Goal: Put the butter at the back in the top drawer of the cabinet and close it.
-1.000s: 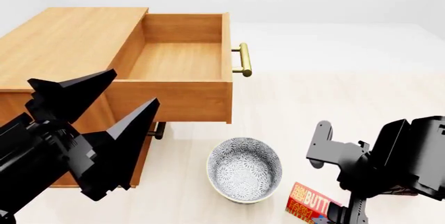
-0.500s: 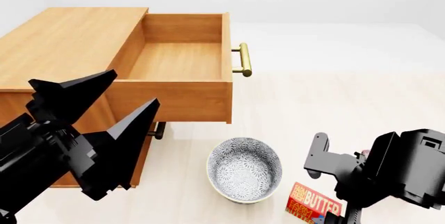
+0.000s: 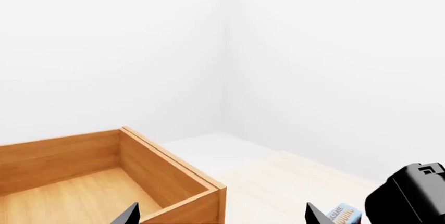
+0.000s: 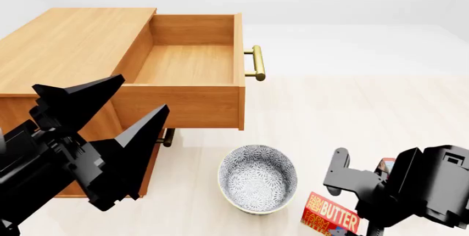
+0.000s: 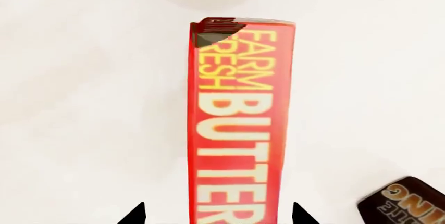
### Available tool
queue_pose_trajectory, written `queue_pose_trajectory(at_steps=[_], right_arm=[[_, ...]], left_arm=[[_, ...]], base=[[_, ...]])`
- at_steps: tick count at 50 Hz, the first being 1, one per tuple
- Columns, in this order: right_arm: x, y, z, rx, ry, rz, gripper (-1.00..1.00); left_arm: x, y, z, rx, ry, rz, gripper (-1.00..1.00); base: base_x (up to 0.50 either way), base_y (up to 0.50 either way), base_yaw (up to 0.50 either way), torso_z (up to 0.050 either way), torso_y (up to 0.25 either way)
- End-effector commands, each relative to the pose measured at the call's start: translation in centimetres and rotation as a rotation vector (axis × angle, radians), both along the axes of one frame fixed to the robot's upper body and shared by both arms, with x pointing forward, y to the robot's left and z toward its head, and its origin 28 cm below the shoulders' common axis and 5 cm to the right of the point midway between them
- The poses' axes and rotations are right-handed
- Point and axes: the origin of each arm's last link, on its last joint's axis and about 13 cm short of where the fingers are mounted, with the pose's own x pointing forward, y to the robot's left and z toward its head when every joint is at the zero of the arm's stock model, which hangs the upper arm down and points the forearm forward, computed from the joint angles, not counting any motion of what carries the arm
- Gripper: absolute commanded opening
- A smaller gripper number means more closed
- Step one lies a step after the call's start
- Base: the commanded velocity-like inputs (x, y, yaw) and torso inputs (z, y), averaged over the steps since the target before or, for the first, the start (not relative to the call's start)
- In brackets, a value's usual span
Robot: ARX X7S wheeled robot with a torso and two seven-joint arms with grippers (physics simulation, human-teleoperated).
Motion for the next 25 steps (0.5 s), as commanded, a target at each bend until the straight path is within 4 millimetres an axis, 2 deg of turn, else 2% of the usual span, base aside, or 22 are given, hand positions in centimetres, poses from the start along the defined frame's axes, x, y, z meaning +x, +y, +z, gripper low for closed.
queue_pose_trajectory(at_steps=[1,25], right_arm=[[-0.09,-0.28,-0.29,-0.005,0.007,-0.007,1.0],[0.71,-0.49,-0.65,-0.018,-0.003,-0.03,1.0]], left_arm=[[0.08,-0.03,-0.1,0.001,0.002,0.001,1.0],[0.18,0.02,-0.26,-0.002,0.006,0.002,1.0]], base=[[0.0,0.0,0.0,0.0,0.0],[0.0,0.0,0.0,0.0,0.0]])
